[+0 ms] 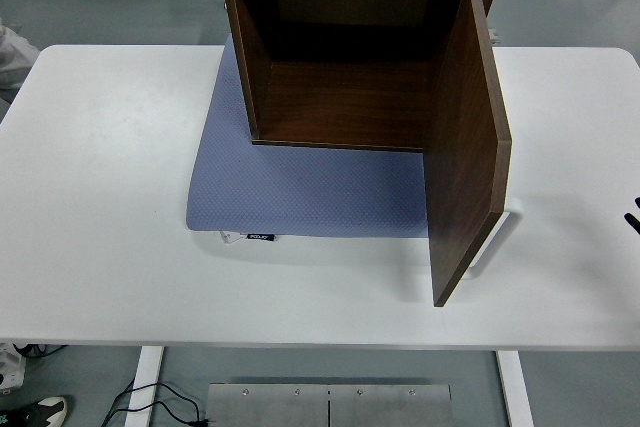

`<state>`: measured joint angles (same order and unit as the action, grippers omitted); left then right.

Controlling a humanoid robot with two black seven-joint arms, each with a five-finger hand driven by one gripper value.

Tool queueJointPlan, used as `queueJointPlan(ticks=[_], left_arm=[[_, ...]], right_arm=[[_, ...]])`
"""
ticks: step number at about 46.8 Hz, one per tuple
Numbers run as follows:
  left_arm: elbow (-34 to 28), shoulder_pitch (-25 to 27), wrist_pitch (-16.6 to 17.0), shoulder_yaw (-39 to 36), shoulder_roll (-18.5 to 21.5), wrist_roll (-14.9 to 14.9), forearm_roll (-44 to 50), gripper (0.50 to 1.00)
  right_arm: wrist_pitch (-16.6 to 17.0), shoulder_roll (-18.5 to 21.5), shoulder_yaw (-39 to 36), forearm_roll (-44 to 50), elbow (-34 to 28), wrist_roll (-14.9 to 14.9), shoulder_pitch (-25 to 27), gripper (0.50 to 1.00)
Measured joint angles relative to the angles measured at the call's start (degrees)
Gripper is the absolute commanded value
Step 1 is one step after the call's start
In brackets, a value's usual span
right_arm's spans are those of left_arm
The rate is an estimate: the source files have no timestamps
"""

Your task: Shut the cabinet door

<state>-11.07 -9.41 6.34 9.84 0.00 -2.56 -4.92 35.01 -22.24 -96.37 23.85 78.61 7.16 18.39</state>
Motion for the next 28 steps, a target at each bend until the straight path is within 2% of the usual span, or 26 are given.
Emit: queueJointPlan(ticks=[17, 28], left_arm=[[0.0, 0.01, 0.0, 0.0, 0.0, 0.0, 0.0, 1.0], [0.0, 0.0, -0.02, 0.0, 0.0, 0.01, 0.0, 1.0]], right_arm=[[0.0, 0.68, 5.9, 2.35, 1.93, -0.92, 1.84, 1.0], [-0.01, 3.98, 9.66, 6.24, 2.96, -1.55, -0.56, 1.0]])
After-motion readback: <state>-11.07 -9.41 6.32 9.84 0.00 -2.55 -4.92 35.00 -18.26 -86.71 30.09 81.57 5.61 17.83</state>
